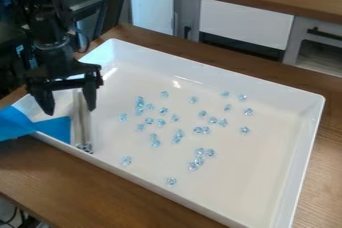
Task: Sweep into pile
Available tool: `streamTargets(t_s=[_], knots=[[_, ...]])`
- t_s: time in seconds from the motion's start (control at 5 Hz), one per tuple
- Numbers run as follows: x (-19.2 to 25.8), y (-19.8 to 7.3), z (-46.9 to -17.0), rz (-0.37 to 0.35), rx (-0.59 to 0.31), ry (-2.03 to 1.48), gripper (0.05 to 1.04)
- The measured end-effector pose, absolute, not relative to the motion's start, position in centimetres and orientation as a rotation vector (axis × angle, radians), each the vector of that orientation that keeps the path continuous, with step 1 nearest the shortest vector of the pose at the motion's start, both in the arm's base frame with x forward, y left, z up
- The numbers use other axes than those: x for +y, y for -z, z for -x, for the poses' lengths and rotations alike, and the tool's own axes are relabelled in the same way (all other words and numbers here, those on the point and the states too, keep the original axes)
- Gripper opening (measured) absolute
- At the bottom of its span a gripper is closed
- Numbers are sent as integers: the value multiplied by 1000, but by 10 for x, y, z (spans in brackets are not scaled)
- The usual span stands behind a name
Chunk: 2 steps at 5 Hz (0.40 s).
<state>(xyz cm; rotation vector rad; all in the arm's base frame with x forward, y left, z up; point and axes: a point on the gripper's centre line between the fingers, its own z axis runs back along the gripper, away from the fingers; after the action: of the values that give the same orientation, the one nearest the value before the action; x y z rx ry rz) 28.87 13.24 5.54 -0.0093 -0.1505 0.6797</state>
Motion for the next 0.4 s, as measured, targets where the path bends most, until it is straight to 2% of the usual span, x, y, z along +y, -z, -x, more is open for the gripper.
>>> streamTargets(t_s=[0.2,0.4], knots=[[124,-46,-282,19,-130,-649,1001],[119,-43,-281,18,-134,-633,945]])
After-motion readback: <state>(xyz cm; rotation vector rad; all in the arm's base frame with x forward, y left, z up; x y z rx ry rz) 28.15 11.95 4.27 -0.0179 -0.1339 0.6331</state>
